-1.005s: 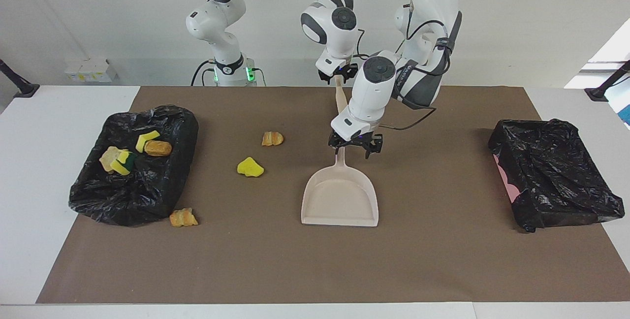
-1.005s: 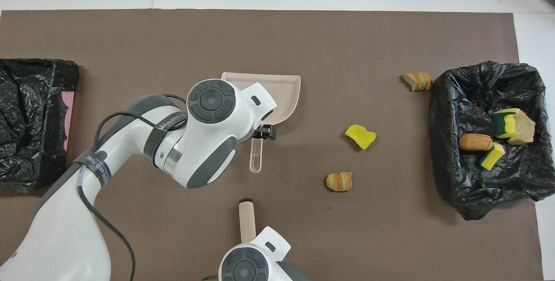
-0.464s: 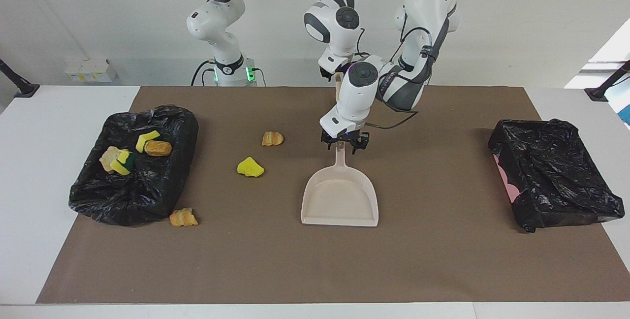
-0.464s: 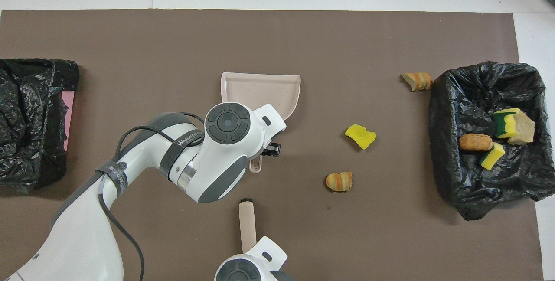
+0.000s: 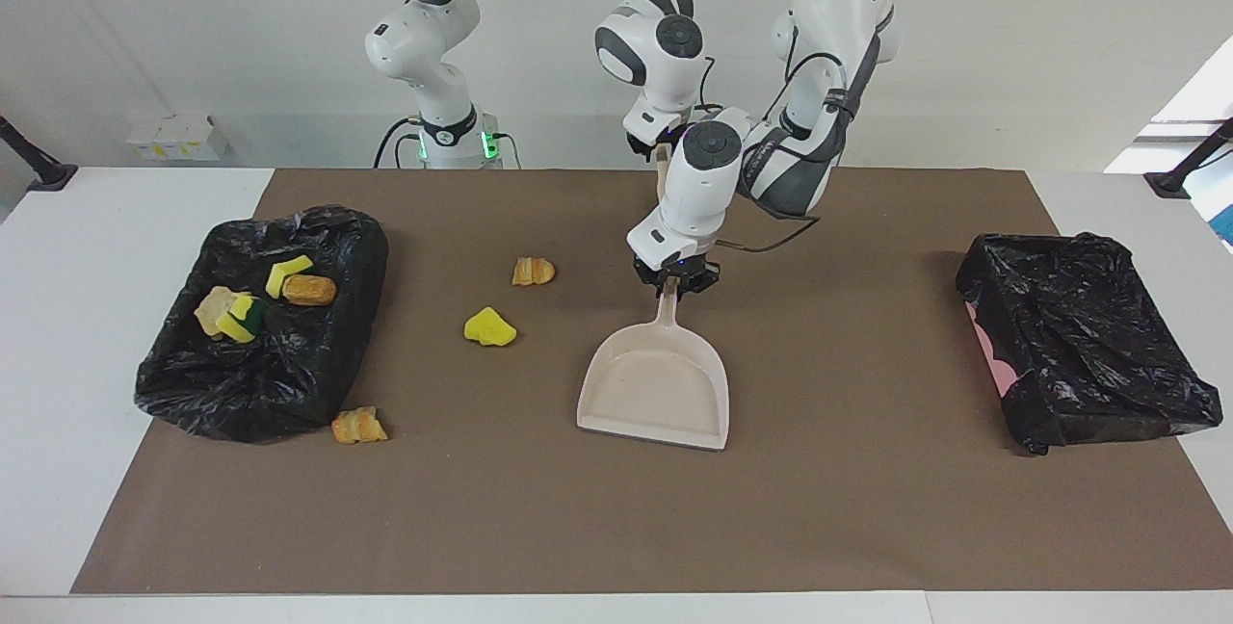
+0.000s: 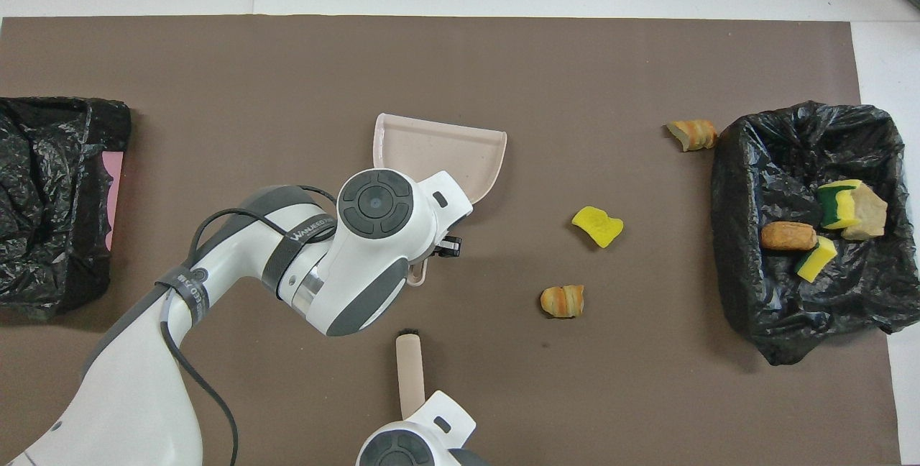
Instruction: Sweep and dump trash in bin
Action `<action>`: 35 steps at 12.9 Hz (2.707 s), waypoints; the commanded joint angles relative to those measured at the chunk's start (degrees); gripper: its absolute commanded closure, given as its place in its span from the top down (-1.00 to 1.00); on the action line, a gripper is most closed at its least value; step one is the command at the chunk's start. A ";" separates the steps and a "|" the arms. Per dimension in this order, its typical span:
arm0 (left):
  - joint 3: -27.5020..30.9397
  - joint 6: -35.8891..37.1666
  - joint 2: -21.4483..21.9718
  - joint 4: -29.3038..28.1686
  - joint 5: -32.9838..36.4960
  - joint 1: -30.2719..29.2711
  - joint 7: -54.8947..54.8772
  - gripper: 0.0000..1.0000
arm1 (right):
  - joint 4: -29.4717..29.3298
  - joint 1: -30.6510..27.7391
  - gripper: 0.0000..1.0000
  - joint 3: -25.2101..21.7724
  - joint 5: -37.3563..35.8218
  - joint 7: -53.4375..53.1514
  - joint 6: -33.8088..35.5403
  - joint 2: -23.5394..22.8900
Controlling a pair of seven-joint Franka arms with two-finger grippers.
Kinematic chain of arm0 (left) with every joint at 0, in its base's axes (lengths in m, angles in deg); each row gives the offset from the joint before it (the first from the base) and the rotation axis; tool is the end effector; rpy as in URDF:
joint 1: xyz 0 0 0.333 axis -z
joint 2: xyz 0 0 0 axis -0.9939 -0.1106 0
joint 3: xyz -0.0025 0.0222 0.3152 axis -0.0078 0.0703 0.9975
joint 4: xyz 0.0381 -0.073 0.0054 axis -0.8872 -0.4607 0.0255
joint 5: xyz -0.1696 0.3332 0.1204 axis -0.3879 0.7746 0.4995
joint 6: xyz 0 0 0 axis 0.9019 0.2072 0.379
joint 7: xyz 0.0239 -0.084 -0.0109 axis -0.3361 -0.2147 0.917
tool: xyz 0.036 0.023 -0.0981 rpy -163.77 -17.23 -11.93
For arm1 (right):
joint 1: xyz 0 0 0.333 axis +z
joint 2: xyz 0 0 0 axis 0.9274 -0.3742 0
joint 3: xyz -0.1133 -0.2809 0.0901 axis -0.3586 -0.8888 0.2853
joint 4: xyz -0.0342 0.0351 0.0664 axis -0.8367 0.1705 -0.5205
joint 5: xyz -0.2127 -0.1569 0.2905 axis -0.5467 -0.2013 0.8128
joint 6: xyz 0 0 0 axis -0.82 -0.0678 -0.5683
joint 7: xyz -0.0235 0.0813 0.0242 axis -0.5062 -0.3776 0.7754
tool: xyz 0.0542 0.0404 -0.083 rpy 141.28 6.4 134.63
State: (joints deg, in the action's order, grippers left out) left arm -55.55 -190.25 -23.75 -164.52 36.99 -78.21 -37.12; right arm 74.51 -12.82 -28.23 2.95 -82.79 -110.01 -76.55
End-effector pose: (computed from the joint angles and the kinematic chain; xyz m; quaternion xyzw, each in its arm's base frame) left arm 0.4935 -0.3761 0.3542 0.9915 -0.1268 -0.0087 0.0288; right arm 0.2471 0.4532 0.3402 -0.9886 -0.0275 0.1479 0.0061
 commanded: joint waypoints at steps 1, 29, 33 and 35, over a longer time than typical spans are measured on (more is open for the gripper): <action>0.31 -0.03 2.29 -1.14 6.09 -1.31 -2.07 -1.00 | 1.09 0.16 0.01 0.35 1.52 -0.69 -2.09 -0.65; 6.99 5.36 17.15 -16.33 3.65 0.53 -69.84 -1.00 | -16.67 -40.68 -1.00 -0.27 -9.90 19.58 12.76 -5.66; 6.99 4.63 17.41 -17.05 3.65 0.45 -69.67 -1.00 | -18.94 -49.65 -1.00 -0.35 -13.06 23.22 12.06 -7.94; 6.99 4.54 17.41 -17.05 3.65 0.36 -69.58 -1.00 | -20.97 -52.30 -1.00 -0.35 -15.17 23.22 12.41 -9.00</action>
State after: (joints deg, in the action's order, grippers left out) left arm -49.11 -184.27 -7.73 -179.71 41.48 -78.35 -106.31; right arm 56.73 -62.95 -29.44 -9.90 -60.17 -98.70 -83.77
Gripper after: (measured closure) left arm 0.683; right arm 0.744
